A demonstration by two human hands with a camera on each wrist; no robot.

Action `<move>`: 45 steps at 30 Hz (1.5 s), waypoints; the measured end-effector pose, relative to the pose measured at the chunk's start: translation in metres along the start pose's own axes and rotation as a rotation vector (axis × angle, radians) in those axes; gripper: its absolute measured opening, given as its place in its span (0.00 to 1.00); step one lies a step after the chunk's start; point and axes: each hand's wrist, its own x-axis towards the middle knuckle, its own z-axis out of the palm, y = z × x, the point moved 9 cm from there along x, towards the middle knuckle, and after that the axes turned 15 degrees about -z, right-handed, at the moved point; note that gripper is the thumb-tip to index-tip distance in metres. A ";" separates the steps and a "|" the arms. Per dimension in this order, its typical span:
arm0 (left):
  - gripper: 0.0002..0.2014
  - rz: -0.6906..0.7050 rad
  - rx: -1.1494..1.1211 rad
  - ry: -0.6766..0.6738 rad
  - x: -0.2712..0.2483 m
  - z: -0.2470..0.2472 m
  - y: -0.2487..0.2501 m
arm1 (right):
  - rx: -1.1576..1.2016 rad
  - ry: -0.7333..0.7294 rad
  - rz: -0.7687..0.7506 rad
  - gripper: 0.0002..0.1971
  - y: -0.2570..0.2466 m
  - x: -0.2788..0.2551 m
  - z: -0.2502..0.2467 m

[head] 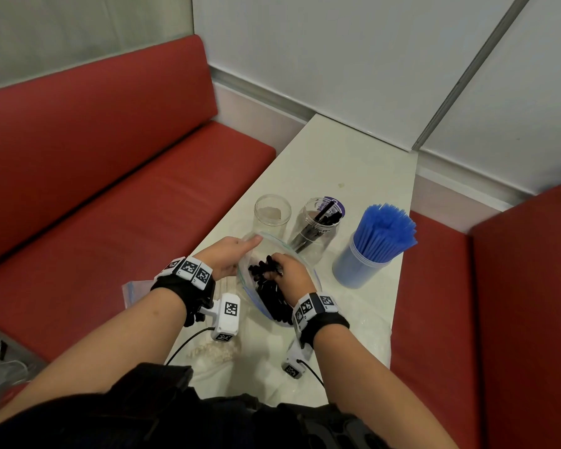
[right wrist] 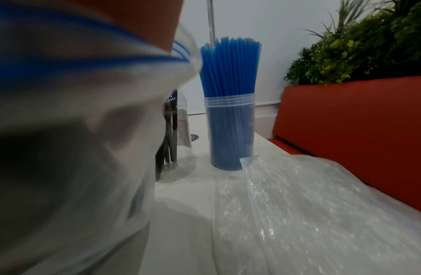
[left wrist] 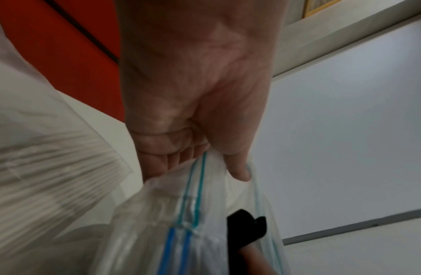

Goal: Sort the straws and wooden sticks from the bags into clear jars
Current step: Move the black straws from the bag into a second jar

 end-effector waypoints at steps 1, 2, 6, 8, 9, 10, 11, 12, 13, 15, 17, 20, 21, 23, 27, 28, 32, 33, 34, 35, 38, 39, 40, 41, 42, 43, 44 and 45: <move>0.28 0.007 0.002 -0.012 0.000 0.000 0.000 | -0.030 -0.019 -0.020 0.09 -0.002 0.000 0.002; 0.29 0.014 -0.001 -0.020 -0.001 0.001 0.001 | -0.037 -0.020 -0.035 0.10 -0.004 0.000 0.003; 0.25 0.010 0.000 0.011 -0.007 -0.001 0.009 | -0.018 0.050 -0.038 0.14 -0.001 -0.004 0.000; 0.23 -0.024 0.054 0.033 -0.009 -0.001 0.008 | -0.031 0.047 -0.020 0.14 0.001 -0.005 -0.001; 0.23 -0.050 0.071 0.028 -0.010 0.001 0.006 | -0.037 0.056 -0.025 0.17 -0.001 -0.004 -0.002; 0.22 -0.076 0.069 0.013 -0.010 0.003 0.003 | -0.032 0.062 -0.031 0.17 -0.003 -0.004 -0.003; 0.22 -0.098 0.051 -0.003 -0.011 0.005 0.000 | -0.020 0.060 -0.035 0.14 -0.006 -0.003 -0.003; 0.21 -0.111 0.020 -0.015 -0.011 0.006 -0.001 | -0.016 0.058 -0.041 0.11 -0.010 -0.002 -0.005; 0.21 -0.118 -0.020 -0.018 -0.010 0.006 -0.002 | -0.023 0.064 -0.052 0.09 -0.014 0.000 -0.008; 0.23 -0.124 -0.098 0.001 -0.008 0.003 0.000 | -0.092 0.063 -0.104 0.08 -0.026 0.004 -0.015; 0.24 -0.128 -0.133 0.029 -0.008 0.000 0.002 | -0.166 0.041 -0.152 0.06 -0.038 0.008 -0.022; 0.23 -0.140 -0.103 0.040 -0.010 0.002 0.002 | -0.158 0.035 -0.146 0.07 -0.046 0.013 -0.033; 0.22 -0.146 -0.091 0.039 -0.010 0.003 0.002 | -0.147 0.035 -0.137 0.09 -0.048 0.014 -0.038; 0.23 -0.157 -0.076 0.036 -0.010 0.005 0.001 | -0.140 0.010 -0.120 0.13 -0.051 0.016 -0.046; 0.22 -0.171 -0.078 0.041 -0.011 0.006 0.001 | -0.030 0.043 -0.069 0.15 -0.060 0.024 -0.087; 0.22 -0.174 -0.080 0.042 -0.011 0.006 0.001 | 0.091 0.092 -0.050 0.14 -0.063 0.026 -0.104; 0.23 -0.178 -0.076 0.034 -0.010 0.005 0.002 | 0.569 0.373 -0.093 0.08 -0.079 0.026 -0.190; 0.23 -0.177 -0.077 0.033 -0.010 0.005 0.002 | 0.619 0.459 -0.123 0.09 -0.080 0.025 -0.212; 0.22 -0.178 -0.079 0.032 -0.009 0.004 0.001 | 0.643 0.554 -0.140 0.09 -0.077 0.024 -0.233; 0.22 -0.179 -0.081 0.031 -0.009 0.003 0.001 | 0.650 0.650 -0.143 0.09 -0.072 0.023 -0.249; 0.22 -0.184 -0.079 0.019 -0.006 0.004 -0.001 | 0.607 0.891 -0.062 0.05 -0.040 0.020 -0.270; 0.22 -0.186 -0.076 0.018 -0.005 0.003 -0.002 | 0.582 0.933 -0.021 0.04 -0.029 0.021 -0.267; 0.22 -0.188 -0.073 0.018 -0.005 0.003 -0.002 | 0.548 0.952 0.020 0.05 -0.018 0.022 -0.262; 0.22 -0.189 -0.072 0.018 -0.004 0.003 -0.002 | 0.507 0.955 0.060 0.05 -0.008 0.024 -0.255; 0.22 -0.189 -0.071 0.016 -0.004 0.003 -0.001 | 0.467 0.950 0.095 0.05 0.001 0.025 -0.247; 0.22 -0.187 -0.070 0.014 -0.003 0.003 0.000 | 0.430 0.942 0.123 0.05 0.008 0.027 -0.239; 0.22 -0.185 -0.066 0.012 -0.003 0.003 0.000 | 0.393 0.934 0.142 0.06 0.013 0.028 -0.233; 0.22 -0.186 -0.060 0.010 -0.003 0.003 0.001 | 0.354 0.926 0.159 0.08 0.017 0.029 -0.226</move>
